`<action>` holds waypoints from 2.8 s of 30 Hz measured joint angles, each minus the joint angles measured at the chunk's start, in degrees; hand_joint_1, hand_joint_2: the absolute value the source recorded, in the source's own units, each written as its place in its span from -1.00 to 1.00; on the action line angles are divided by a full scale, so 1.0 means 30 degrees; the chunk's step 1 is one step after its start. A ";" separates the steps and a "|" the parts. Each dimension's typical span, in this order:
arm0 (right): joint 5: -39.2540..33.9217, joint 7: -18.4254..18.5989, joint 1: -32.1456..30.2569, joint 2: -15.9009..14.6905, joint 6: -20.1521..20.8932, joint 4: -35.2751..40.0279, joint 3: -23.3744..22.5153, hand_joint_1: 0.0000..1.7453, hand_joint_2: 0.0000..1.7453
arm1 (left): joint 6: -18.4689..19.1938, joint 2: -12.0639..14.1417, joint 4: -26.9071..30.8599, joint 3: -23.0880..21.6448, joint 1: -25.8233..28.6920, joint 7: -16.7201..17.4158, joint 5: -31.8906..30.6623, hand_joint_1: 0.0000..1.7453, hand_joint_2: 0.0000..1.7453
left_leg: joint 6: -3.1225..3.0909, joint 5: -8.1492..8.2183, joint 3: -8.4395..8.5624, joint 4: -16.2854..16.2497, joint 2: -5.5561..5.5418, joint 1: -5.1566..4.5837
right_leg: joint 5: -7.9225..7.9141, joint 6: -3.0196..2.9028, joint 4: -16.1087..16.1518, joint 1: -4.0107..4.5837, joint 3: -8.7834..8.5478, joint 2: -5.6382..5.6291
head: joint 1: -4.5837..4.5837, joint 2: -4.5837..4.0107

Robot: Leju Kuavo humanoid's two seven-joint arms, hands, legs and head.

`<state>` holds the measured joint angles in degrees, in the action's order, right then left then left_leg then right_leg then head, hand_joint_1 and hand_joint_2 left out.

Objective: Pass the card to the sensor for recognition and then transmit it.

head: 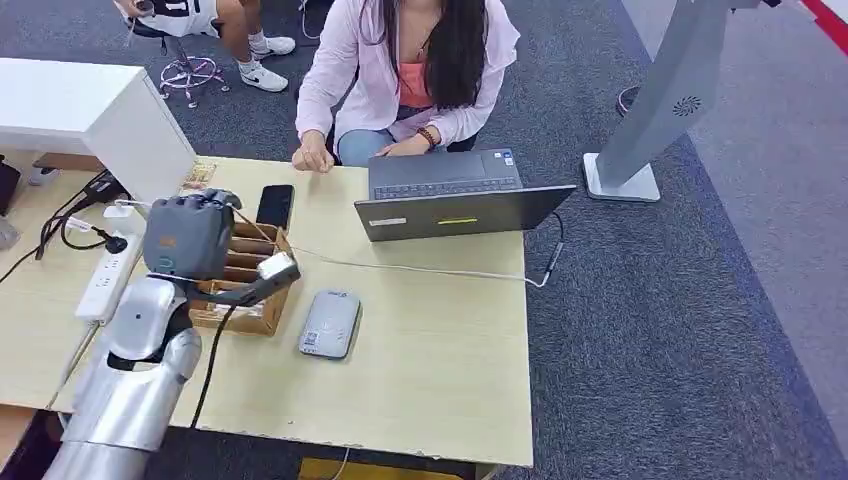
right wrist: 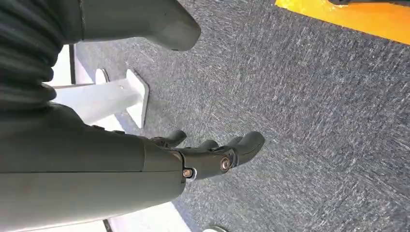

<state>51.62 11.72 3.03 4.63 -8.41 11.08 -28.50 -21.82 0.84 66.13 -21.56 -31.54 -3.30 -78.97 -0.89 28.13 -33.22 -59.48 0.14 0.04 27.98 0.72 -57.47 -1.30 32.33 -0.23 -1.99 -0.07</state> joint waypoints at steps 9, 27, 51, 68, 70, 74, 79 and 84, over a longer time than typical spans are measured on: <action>0.0117 0.0000 -0.0014 0.0000 0.0000 -0.0022 -0.0277 -1.00 1.00 | 0.0292 -0.0869 0.1524 -0.1694 0.0299 0.0351 0.0072 1.00 1.00 | 0.0007 -0.0004 0.0008 0.0006 0.0020 -0.0008 | 0.0001 -0.0003 -0.0003 0.0021 0.0019 -0.0014 | 0.0007 0.0000; 0.0678 0.0058 -0.0023 0.0066 0.0058 -0.0022 -0.0926 -1.00 1.00 | 0.4104 -0.2129 -0.2649 -0.2859 0.0461 0.2945 0.0487 1.00 1.00 | 0.0005 -0.0003 0.0003 0.0008 0.0024 -0.0013 | 0.0000 -0.0002 -0.0004 0.0013 0.0027 -0.0024 | 0.0007 0.0000; 0.1378 0.0058 -0.0016 0.0066 0.0292 -0.0022 -0.1552 -1.00 1.00 | 0.6092 -0.2136 -0.6366 -0.2859 -0.0089 0.3280 0.1230 1.00 1.00 | 0.0005 -0.0003 -0.0001 0.0010 0.0022 -0.0010 | 0.0001 -0.0002 -0.0004 0.0012 0.0025 -0.0019 | 0.0000 0.0000; 0.1582 0.0022 -0.0022 0.0131 0.0313 -0.0022 -0.1763 -1.00 1.00 | 0.3044 -0.2122 -0.6103 -0.2859 -0.0428 0.3608 0.0734 1.00 1.00 | -0.0002 -0.0011 -0.0006 0.0010 0.0020 -0.0010 | -0.0001 -0.0002 -0.0005 0.0012 0.0023 -0.0018 | 0.0007 0.0000; 0.1742 -0.0007 -0.0021 0.0131 0.0313 -0.0022 -0.1785 -1.00 1.00 | 0.1224 -0.2027 -0.5364 -0.2852 -0.0445 0.3753 0.0125 1.00 1.00 | -0.0002 -0.0011 -0.0014 0.0010 0.0014 -0.0009 | 0.0000 -0.0002 -0.0005 0.0013 0.0023 -0.0008 | 0.0000 0.0000; 0.2223 -0.0204 -0.0021 0.0131 0.0423 -0.0022 -0.1785 -1.00 1.00 | -0.1859 -0.1385 -0.3494 -0.2574 -0.0802 0.3775 -0.1481 1.00 1.00 | -0.0001 -0.0012 -0.0012 0.0011 0.0020 -0.0007 | -0.0001 -0.0002 -0.0010 0.0017 0.0023 -0.0018 | 0.0000 0.0000; 0.2820 -0.0371 -0.0006 0.0131 0.0612 -0.0022 -0.1785 -1.00 1.00 | -0.3547 -0.0168 -0.2490 -0.1123 -0.2335 0.2659 -0.2616 1.00 1.00 | 0.0034 -0.0036 -0.0009 0.0015 0.0018 0.0009 | -0.0003 -0.0006 -0.0018 0.0027 0.0023 -0.0013 | 0.0000 0.0000; 0.3060 -0.0372 0.0018 0.0131 0.0656 -0.0022 -0.1785 -1.00 1.00 | -0.3671 0.0588 -0.3044 0.0501 -0.4066 0.1392 -0.2471 1.00 1.00 | 0.0039 -0.0043 -0.0008 0.0015 0.0009 0.0016 | -0.0007 -0.0012 -0.0021 0.0034 0.0021 -0.0004 | 0.0007 0.0000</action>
<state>60.81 10.60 3.08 5.03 -6.45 11.02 -33.86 -32.83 2.60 57.00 -20.06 -43.74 0.87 -86.38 -0.77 28.00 -33.24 -59.43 0.17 0.09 27.96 0.68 -57.54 -1.20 32.39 -0.25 -1.97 -0.07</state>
